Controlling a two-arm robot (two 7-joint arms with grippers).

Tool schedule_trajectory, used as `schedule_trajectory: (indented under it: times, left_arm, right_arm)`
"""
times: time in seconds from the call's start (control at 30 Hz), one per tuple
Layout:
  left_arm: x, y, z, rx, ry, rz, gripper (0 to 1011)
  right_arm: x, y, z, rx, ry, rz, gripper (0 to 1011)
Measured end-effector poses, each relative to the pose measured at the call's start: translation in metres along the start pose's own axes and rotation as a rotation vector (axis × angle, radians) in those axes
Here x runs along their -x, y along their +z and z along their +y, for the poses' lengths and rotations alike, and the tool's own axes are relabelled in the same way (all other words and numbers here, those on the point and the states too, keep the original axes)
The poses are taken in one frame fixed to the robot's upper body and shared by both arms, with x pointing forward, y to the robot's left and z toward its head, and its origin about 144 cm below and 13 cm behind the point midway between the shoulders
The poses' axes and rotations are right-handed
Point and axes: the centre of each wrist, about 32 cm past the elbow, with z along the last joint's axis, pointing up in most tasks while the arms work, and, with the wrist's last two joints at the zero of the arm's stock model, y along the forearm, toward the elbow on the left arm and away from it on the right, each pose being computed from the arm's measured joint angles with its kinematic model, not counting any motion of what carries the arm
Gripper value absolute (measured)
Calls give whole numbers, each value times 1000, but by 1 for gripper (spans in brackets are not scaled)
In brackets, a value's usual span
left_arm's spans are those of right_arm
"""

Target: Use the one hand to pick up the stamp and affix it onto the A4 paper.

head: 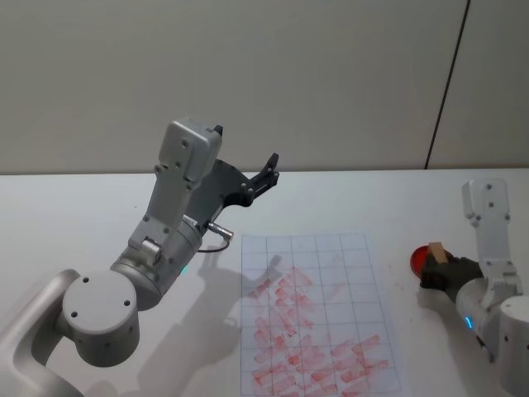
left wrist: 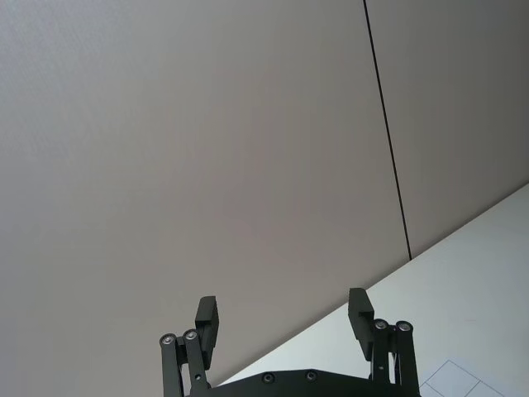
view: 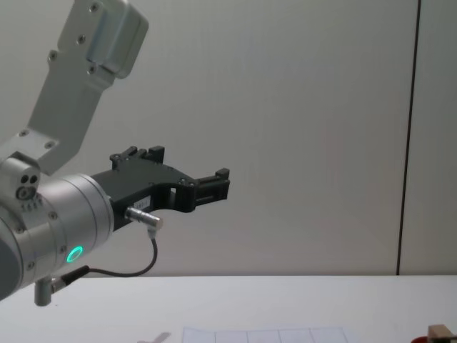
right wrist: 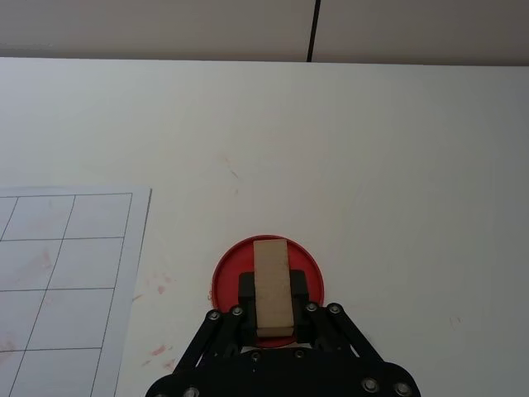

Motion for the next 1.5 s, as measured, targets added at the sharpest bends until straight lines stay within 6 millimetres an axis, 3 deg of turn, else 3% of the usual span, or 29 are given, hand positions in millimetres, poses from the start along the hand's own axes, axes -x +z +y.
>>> schedule_trajectory:
  times: [0.57,0.9,1.2,1.5]
  left_arm:
    - [0,0,0,0,0,0,1001]
    - [0,0,0,0,0,0,1001]
    - [0,0,0,0,0,0,1001]
    - [0,0,0,0,0,0,1001]
  right_arm:
    - [-9,0,4,1,9,75,219]
    - [-10,21,-10,-82,39,43,219]
    - [-2,41,-24,-129,99,-33,219]
    - [13,46,-20,-88,153,-101,219]
